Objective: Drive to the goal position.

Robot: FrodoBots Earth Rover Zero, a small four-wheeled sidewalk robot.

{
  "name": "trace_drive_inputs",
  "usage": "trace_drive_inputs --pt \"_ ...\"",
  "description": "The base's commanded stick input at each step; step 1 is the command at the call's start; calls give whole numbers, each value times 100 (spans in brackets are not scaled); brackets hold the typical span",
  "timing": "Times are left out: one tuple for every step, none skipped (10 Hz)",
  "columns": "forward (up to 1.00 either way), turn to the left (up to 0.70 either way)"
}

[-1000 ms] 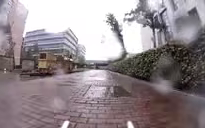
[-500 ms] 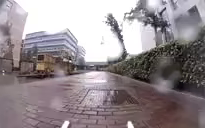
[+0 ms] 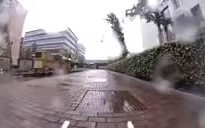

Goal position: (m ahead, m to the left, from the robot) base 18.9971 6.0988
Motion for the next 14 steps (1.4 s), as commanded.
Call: trace_drive_inputs --pt "70 0" --pt "70 0" --pt "70 0" --pt "70 0" --pt "70 0" --pt "70 0" --pt "70 0" --pt "70 0" --pt "70 0" --pt "70 0" --pt "70 0" --pt "70 0" --pt "70 0" --pt "70 0"
